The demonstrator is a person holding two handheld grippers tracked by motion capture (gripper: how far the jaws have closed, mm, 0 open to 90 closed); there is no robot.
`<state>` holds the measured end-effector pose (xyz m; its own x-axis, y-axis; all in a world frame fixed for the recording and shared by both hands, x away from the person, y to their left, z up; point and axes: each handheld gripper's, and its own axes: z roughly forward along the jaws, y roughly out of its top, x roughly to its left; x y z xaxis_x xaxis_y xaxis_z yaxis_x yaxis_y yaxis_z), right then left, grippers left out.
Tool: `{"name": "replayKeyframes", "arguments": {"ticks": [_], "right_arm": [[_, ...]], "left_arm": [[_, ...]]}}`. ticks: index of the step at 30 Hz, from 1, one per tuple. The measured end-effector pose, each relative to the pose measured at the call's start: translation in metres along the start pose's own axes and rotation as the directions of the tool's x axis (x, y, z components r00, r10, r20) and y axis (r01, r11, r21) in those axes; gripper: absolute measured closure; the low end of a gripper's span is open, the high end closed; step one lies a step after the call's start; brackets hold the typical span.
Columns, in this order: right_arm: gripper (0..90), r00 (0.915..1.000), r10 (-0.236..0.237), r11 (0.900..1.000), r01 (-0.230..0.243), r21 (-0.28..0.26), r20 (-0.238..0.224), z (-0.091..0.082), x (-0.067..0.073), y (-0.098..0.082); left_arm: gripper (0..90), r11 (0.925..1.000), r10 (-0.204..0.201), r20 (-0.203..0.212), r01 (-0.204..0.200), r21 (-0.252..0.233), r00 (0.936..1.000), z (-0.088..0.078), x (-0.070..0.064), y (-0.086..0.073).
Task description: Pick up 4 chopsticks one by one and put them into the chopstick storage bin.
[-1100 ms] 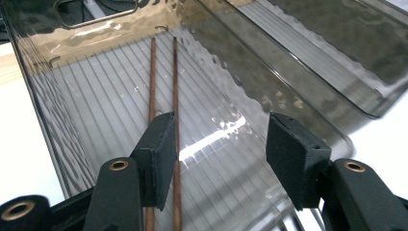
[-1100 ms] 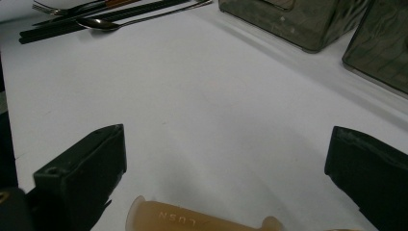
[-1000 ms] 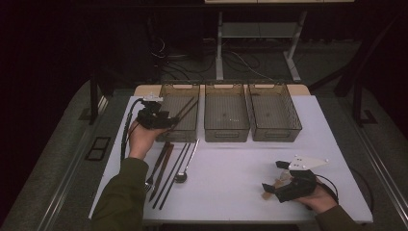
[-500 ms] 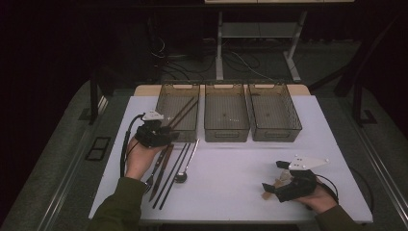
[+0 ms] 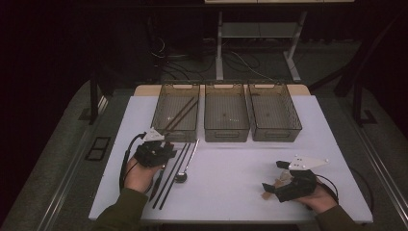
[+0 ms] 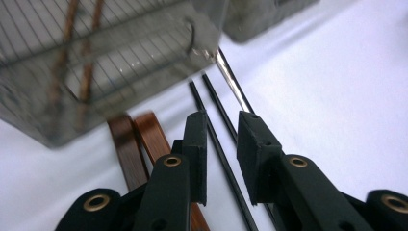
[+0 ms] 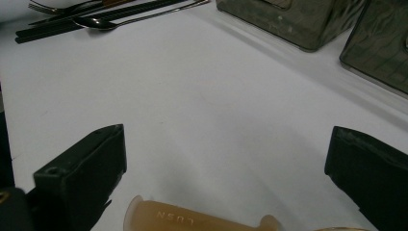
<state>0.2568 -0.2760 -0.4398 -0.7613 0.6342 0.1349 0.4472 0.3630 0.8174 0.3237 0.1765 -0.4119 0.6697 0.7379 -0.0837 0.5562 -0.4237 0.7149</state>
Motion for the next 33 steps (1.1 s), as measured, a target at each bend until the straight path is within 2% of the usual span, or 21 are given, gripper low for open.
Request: {"name": "replayKeyframes", "arguments": {"ticks": [7, 9, 12, 18, 22, 33], "right_arm": [[1.1, 1.0, 0.0, 1.0, 0.0, -0.001, 0.003, 0.0, 0.0, 0.0], [1.1, 1.0, -0.002, 1.0, 0.002, 0.0, 0.005, 0.0, 0.0, 0.0], [1.1, 1.0, 0.0, 1.0, 0.0, -0.001, 0.005, -0.001, 0.0, 0.0], [1.1, 1.0, 0.0, 1.0, 0.0, 0.0, 0.008, -0.001, 0.001, 0.0], [1.1, 1.0, -0.001, 1.0, 0.001, -0.002, 0.009, -0.001, 0.001, 0.0], [1.1, 1.0, -0.004, 1.0, 0.004, 0.002, 0.009, 0.0, 0.001, 0.0]], "left_arm": [[75.2, 0.9995, -0.01, 0.016, 0.01, 0.031, 0.9998, -0.001, -0.008, -0.015], [75.2, 0.9985, -0.008, 0.019, 0.007, 0.053, 0.9998, -0.001, -0.01, -0.02], [75.8, 0.9979, -0.002, 0.01, 0.002, 0.065, 0.9999, -0.004, -0.013, -0.024], [75.5, 0.9947, -0.021, 0.019, 0.019, 0.102, 0.9996, -0.003, -0.018, -0.035], [75.4, 0.9914, -0.014, 0.009, 0.013, 0.13, 0.9999, 0.001, -0.02, -0.037], [80.0, 0.9898, 0.012, -0.025, -0.009, 0.142, 0.9996, 0.002, -0.024, -0.036]]}}
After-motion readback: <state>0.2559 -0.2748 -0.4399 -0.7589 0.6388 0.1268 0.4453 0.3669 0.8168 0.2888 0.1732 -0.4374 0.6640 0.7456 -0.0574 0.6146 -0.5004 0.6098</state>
